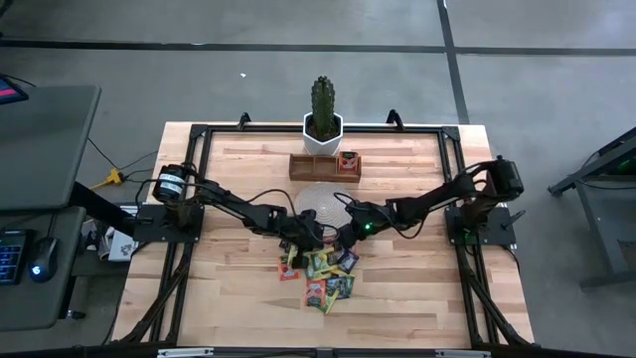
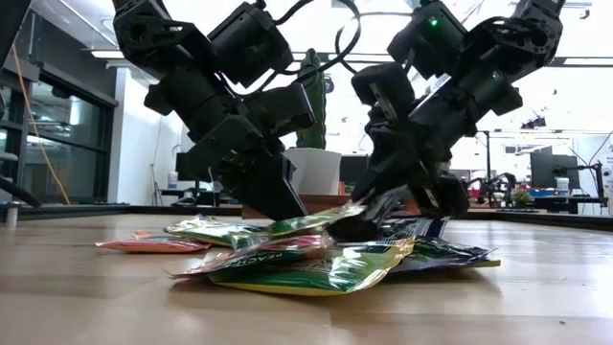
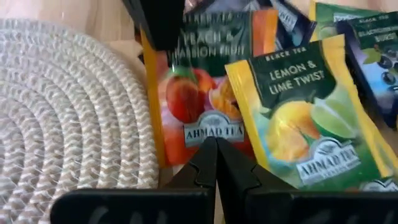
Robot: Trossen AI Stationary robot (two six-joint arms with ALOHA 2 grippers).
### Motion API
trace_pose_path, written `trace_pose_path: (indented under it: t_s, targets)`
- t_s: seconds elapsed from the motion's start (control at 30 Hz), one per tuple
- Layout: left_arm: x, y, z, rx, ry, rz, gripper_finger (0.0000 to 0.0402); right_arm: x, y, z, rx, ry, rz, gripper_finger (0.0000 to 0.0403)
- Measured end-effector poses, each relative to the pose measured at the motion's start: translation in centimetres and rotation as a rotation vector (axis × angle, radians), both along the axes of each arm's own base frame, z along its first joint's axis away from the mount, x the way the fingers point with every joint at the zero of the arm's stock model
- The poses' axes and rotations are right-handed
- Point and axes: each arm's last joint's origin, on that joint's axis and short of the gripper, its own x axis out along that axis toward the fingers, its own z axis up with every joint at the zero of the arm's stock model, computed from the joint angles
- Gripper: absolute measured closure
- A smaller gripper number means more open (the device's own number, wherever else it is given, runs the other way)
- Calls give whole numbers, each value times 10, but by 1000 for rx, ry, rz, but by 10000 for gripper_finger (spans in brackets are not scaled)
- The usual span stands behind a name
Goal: Pick & Place Tea
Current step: Put the orange tea bag into the right section of the wooden organizer
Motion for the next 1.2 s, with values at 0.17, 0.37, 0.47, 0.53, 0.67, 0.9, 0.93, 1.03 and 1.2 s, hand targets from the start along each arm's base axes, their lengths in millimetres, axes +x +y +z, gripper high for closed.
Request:
trace_pose_path:
  t_s: [0.17,0.37,0.47,0.53,0.67,0.9,0.93,1.03,1.2]
  targets:
    - [-1,0,-1,-7,6,-7,401,-7,-2,10,-50,27,-12,402]
    - [-1,0,-1,-12,7,-12,401,-13,-3,26,-86,0,-25,403]
    - [-1,-1,-1,-17,6,-12,401,-14,-4,30,-90,-12,-25,403]
    - [0,-1,-1,-17,5,-12,401,-14,-4,30,-92,-13,-23,403]
    - [0,-1,-1,-17,5,-11,401,-14,-3,30,-89,-12,-17,403]
    - [0,-1,6,-31,-19,-22,370,-16,0,32,-93,-20,86,403]
    - [0,-1,7,-33,-21,-24,359,-16,0,32,-100,-15,105,403]
    - [0,2,11,-61,-28,-39,317,-18,1,30,-120,-3,162,403]
    - [2,13,19,-191,-59,-119,250,-19,1,29,-189,6,224,403]
